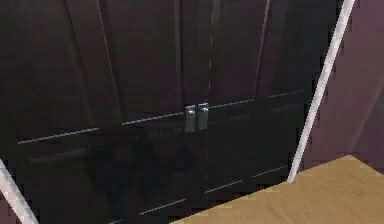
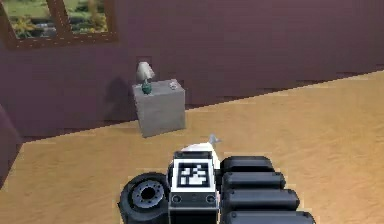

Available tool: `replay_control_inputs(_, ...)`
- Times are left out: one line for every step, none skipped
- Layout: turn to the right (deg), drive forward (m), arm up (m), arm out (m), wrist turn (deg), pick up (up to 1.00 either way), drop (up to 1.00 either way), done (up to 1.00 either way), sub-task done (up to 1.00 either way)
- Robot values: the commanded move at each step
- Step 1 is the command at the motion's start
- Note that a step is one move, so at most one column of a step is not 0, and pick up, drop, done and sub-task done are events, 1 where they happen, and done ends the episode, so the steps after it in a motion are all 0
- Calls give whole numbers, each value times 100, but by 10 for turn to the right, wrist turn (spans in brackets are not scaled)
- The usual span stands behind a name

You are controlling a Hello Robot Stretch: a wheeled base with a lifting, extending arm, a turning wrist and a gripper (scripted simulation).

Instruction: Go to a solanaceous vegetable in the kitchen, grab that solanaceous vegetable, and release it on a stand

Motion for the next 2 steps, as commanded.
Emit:
replay_control_inputs(390,0,0,0,0,0,0,0,0)
replay_control_inputs(0,65,0,0,0,0,0,0,0)
